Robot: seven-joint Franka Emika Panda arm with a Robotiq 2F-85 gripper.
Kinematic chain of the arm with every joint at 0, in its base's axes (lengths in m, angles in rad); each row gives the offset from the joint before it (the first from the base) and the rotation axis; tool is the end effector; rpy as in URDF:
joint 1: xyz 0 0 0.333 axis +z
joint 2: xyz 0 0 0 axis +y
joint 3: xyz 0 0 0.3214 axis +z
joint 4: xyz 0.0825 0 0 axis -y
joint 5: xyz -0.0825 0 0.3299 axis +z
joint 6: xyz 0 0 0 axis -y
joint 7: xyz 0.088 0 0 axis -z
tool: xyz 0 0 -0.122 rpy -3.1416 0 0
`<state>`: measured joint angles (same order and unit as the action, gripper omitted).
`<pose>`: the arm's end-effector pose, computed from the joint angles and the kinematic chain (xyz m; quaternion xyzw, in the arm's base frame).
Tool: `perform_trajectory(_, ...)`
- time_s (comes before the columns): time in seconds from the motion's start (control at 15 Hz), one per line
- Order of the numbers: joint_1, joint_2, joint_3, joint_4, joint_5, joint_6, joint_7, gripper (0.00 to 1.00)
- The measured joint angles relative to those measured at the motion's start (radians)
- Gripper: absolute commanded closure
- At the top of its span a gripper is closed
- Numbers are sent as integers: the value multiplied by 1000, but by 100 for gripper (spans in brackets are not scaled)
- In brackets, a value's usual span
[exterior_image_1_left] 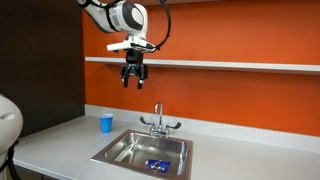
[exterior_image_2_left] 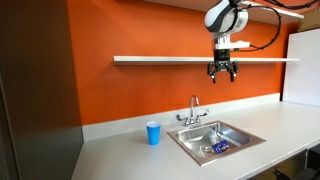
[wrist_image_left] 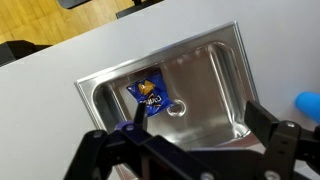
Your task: Move the Doritos packet from the sink, to the left counter
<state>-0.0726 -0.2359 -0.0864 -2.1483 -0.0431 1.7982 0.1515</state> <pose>0.4110 -0.0726 0.5004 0.9875 -0.1466 -0.0574 0.0105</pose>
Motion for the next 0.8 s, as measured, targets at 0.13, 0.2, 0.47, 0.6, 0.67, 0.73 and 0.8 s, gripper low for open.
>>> perform_trajectory(0.13, -12, 21, -13, -18, -2, 42, 0, 0)
perform_trajectory(0.2, -16, 36, -19, -27, -3, 65, 0, 0)
perform_trajectory(0.47, -23, 116, -37, -53, -5, 164, 0, 0)
perform_trajectory(0.6, -24, 163, -45, -63, -9, 215, 0, 0)
perform_trajectory(0.67, -26, 185, -48, -68, -9, 239, 0, 0)
perform_trajectory(0.73, -29, 208, -51, -72, -10, 262, 0, 0)
perform_trajectory(0.8, -31, 229, -55, -76, -10, 284, 0, 0)
